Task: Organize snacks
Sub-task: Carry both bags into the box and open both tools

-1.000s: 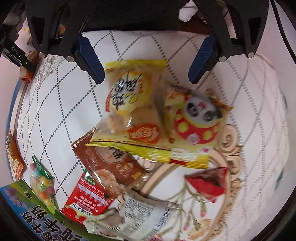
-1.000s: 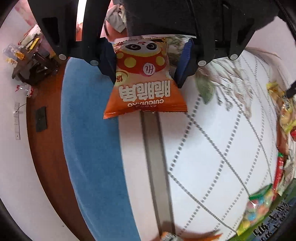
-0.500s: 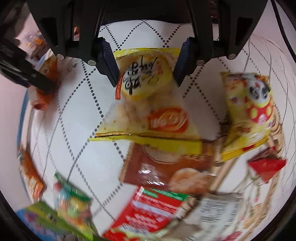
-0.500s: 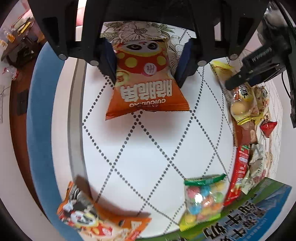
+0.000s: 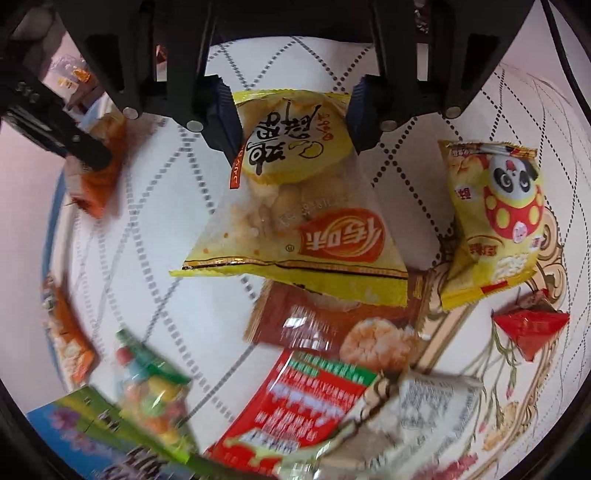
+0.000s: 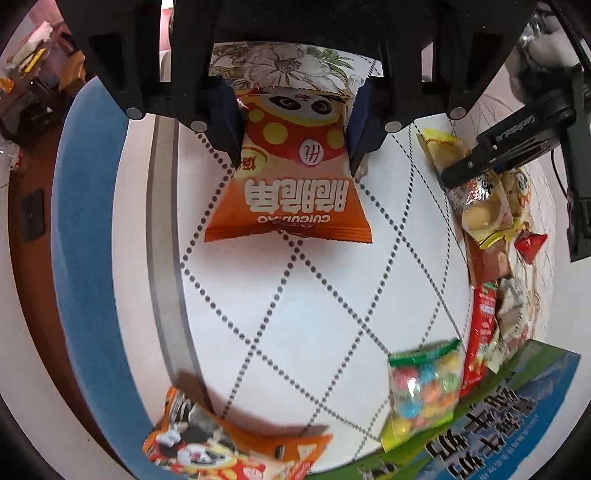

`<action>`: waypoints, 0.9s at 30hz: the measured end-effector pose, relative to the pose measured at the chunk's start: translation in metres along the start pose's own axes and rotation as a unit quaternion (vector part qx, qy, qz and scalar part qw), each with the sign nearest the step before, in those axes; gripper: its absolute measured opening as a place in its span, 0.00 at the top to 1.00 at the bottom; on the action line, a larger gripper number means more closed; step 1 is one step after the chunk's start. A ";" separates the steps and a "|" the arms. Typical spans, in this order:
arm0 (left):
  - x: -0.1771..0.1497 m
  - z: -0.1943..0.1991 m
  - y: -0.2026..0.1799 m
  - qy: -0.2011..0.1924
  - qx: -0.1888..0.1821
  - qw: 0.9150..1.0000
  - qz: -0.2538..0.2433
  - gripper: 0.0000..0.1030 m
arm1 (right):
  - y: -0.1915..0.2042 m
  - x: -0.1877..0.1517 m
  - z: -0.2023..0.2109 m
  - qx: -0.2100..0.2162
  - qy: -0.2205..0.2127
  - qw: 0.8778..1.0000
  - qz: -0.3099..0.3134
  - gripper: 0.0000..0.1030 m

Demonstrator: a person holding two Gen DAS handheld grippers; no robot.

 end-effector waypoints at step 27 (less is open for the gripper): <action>0.229 0.215 -0.046 -0.148 0.046 0.987 -0.039 0.57 | 0.131 0.244 0.211 0.011 -0.200 0.977 0.074 0.52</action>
Point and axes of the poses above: each gripper's, at about its wrist camera, not at the fingertips, and z roughly against the way its jaws point, y to its left, x to its top, the point moved 5 cm from there along -z, roughly the way its jaws point, and after that the axes turned 7 degrees about y, right-handed, at the moved point
